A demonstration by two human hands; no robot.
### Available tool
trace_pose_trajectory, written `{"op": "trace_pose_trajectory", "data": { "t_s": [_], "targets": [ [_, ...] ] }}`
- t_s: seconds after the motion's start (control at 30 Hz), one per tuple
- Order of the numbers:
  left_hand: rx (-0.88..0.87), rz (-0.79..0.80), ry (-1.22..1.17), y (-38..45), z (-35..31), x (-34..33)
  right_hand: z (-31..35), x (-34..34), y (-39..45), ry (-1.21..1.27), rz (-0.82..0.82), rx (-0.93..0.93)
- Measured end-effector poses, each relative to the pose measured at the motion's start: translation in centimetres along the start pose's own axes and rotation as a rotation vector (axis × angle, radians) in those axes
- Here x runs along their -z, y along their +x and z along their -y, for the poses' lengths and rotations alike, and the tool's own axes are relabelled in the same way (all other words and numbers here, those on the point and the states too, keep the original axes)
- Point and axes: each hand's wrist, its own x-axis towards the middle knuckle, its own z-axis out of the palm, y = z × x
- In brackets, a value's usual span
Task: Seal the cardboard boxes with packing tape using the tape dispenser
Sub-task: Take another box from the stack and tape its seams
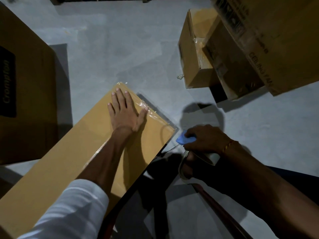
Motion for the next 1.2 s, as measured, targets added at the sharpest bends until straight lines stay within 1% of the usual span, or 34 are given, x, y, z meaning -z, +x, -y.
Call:
{"op": "trace_pose_trajectory", "data": {
  "t_s": [0.07,0.17,0.27,0.37,0.4,0.47,0.57,0.6,0.7,0.8,0.93,1.0,1.07,1.2],
  "targets": [
    [-0.069,-0.032,0.031,-1.9,-1.6,-0.9,0.6,-0.2,0.8,0.024,0.022,-0.012],
    [-0.156,-0.003,0.053,-4.6,-4.4,-2.4,1.6,0.4,1.6,0.058,0.064,-0.029],
    [-0.169,0.012,0.101,-6.0,-6.6,-3.2,2.1,0.5,2.0,0.004,0.051,-0.063],
    [-0.141,0.057,0.131,-6.2,-7.5,-2.7,3.1,-0.7,2.2,-0.145,-0.07,-0.058],
    [-0.134,0.075,0.138,-6.2,-7.7,-2.4,3.4,-1.3,2.1,-0.19,-0.08,-0.07],
    [-0.131,0.094,0.132,-6.3,-7.8,-2.0,3.1,-2.4,1.5,-0.226,-0.028,-0.113],
    [-0.119,0.131,0.09,-6.1,-8.0,-2.0,1.0,-2.8,0.4,-0.098,0.05,-0.158],
    [-0.119,0.144,0.086,-6.2,-8.1,-2.1,0.3,-2.6,0.0,-0.058,0.049,-0.171],
    [-0.169,0.183,0.115,-6.8,-7.9,-2.0,-1.0,-0.8,-0.9,-0.004,-0.029,-0.188],
    [-0.29,0.183,0.144,-8.0,-7.0,-1.6,-0.7,2.3,-2.0,-0.049,-0.069,-0.118],
    [-0.507,0.091,0.211,-7.7,-5.6,-0.8,0.9,6.4,-4.8,-0.265,-0.113,0.029],
    [-0.586,0.022,0.23,-6.2,-5.0,0.0,2.1,7.6,-6.0,-0.314,-0.139,0.092],
    [-0.586,-0.008,0.282,-4.0,-4.3,1.1,3.0,7.8,-6.4,-0.305,-0.155,0.136],
    [-0.42,-0.014,0.384,1.6,-2.0,3.7,4.5,6.6,-5.1,-0.248,-0.127,0.189]
  ]
}}
